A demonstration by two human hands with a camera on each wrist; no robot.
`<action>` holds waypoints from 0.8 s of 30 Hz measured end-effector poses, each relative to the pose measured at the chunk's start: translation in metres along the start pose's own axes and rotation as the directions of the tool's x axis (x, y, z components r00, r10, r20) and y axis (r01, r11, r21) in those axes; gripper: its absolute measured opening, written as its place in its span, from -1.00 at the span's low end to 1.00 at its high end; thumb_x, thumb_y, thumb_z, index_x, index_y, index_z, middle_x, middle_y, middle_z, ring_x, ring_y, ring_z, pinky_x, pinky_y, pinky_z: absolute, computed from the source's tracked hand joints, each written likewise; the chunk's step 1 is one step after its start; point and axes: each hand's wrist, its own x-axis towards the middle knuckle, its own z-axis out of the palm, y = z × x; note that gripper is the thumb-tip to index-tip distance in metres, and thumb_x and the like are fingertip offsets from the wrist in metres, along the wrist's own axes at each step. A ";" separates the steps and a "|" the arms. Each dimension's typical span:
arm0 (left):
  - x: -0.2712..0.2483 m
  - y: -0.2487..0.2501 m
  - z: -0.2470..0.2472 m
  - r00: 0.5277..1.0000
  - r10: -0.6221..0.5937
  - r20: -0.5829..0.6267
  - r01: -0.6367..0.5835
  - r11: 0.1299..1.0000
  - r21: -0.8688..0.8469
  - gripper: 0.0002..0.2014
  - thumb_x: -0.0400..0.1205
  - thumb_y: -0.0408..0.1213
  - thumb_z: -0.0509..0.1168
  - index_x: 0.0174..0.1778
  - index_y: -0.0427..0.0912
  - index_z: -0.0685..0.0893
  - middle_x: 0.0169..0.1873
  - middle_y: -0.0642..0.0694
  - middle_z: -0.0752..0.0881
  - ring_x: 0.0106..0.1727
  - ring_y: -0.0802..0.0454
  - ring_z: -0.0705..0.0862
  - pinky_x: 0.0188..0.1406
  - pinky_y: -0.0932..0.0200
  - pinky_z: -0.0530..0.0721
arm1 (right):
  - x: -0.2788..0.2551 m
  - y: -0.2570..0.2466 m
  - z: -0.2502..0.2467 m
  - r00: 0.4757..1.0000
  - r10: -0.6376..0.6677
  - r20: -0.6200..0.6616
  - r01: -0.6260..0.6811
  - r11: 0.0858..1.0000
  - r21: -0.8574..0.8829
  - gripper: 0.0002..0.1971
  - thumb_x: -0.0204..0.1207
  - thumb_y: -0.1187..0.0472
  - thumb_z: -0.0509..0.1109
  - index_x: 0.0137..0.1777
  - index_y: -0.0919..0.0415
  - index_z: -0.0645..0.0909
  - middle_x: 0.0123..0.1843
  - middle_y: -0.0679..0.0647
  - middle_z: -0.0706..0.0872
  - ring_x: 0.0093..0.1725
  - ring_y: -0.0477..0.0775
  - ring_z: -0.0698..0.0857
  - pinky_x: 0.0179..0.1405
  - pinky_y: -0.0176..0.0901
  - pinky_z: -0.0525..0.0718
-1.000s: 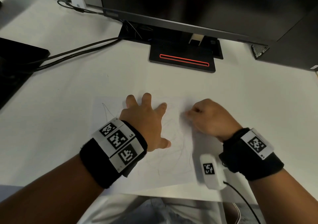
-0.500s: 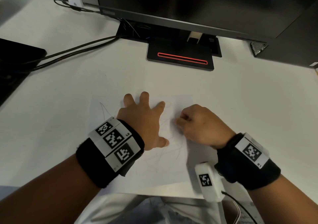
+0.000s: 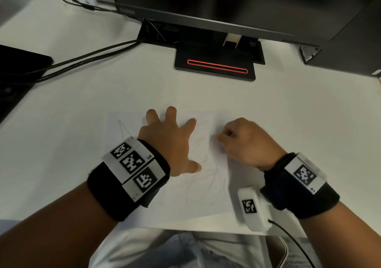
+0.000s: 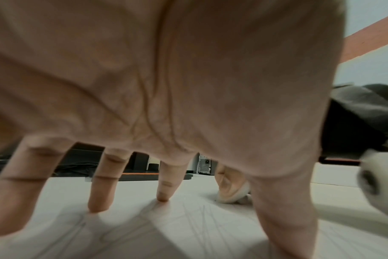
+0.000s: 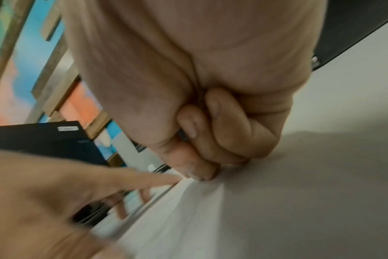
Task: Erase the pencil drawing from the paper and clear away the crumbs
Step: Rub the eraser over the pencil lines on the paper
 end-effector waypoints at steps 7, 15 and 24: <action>0.001 0.000 -0.001 1.000 -0.001 0.006 0.001 1.000 0.007 0.05 0.39 0.51 0.30 0.70 0.26 -0.06 0.56 -0.12 0.06 0.48 -0.35 0.19 -0.08 0.00 0.41 | 0.000 0.005 -0.006 0.998 0.049 -0.029 -0.049 0.999 0.014 -0.67 0.62 0.12 0.32 -0.27 0.34 0.68 -0.34 0.16 0.78 -0.32 0.12 0.71 -0.38 -0.14 0.60; 0.001 0.000 0.000 1.000 -0.002 0.001 0.002 1.000 0.014 0.04 0.39 0.52 0.30 0.70 0.26 -0.06 0.55 -0.12 0.06 0.48 -0.36 0.20 -0.10 0.00 0.41 | -0.004 0.006 -0.007 1.000 0.029 0.002 -0.029 1.000 0.000 -0.66 0.63 0.11 0.32 -0.25 0.38 0.66 -0.28 0.25 0.78 -0.24 0.22 0.73 -0.24 0.03 0.67; 0.002 -0.001 0.002 1.000 0.009 -0.006 -0.009 1.000 0.007 0.05 0.40 0.52 0.28 0.70 0.25 -0.08 0.54 -0.15 0.08 0.47 -0.37 0.20 -0.09 -0.01 0.40 | -0.009 0.007 -0.004 1.000 0.017 -0.007 -0.017 1.000 -0.006 -0.66 0.62 0.12 0.32 -0.26 0.40 0.62 -0.28 0.27 0.76 -0.24 0.25 0.70 -0.34 -0.08 0.56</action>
